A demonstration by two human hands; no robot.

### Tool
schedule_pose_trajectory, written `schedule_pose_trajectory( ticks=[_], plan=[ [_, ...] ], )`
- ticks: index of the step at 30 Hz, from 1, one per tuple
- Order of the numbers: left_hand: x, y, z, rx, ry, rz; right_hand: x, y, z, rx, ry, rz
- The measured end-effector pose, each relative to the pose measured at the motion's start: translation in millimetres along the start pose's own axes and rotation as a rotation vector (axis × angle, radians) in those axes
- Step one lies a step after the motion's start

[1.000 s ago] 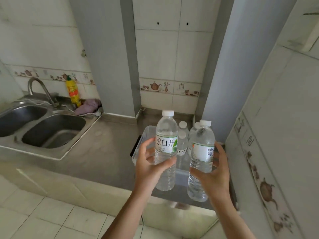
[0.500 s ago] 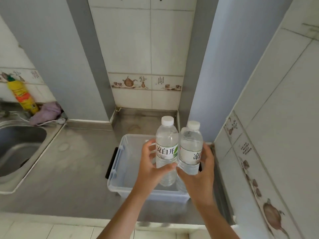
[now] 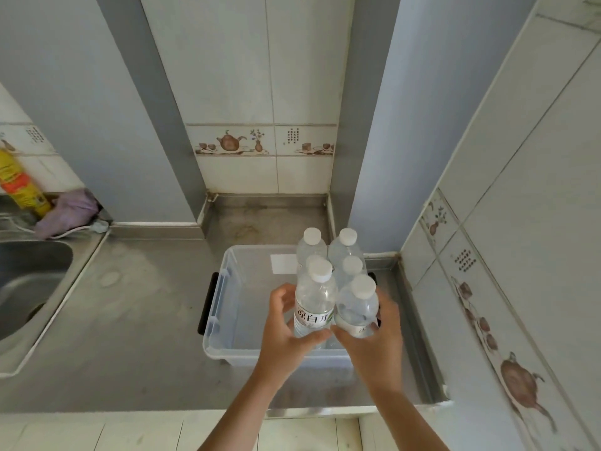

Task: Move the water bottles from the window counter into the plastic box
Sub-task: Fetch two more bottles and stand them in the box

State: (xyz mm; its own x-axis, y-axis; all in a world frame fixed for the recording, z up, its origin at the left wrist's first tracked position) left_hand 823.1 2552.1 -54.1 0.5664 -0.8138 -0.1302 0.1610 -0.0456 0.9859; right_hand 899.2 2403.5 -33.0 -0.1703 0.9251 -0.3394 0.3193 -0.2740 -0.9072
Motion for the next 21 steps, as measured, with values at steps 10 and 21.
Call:
schedule_pose_trajectory(
  ticks=[10,21],
  plan=[
    [0,-13,-1,-0.013,-0.028,-0.246,-3,21,12,-0.108,0.038,0.399],
    [-13,-14,-10,-0.011,-0.091,-0.373,-8,17,-4,-0.026,-0.176,0.25]
  ],
)
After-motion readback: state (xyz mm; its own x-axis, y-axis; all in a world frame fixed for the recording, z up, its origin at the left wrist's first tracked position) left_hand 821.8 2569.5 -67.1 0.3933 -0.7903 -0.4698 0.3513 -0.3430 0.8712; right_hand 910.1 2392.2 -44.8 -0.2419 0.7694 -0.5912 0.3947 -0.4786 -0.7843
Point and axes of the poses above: each hand's wrist, its own z-axis away from the middle knuckle, its own x-axis out of the palm, y = z × x, the point moved 4 cm from there along -z, towards the middle knuckle, and after that the axes turned 5 degrees about -x, right-handed, at the moved point
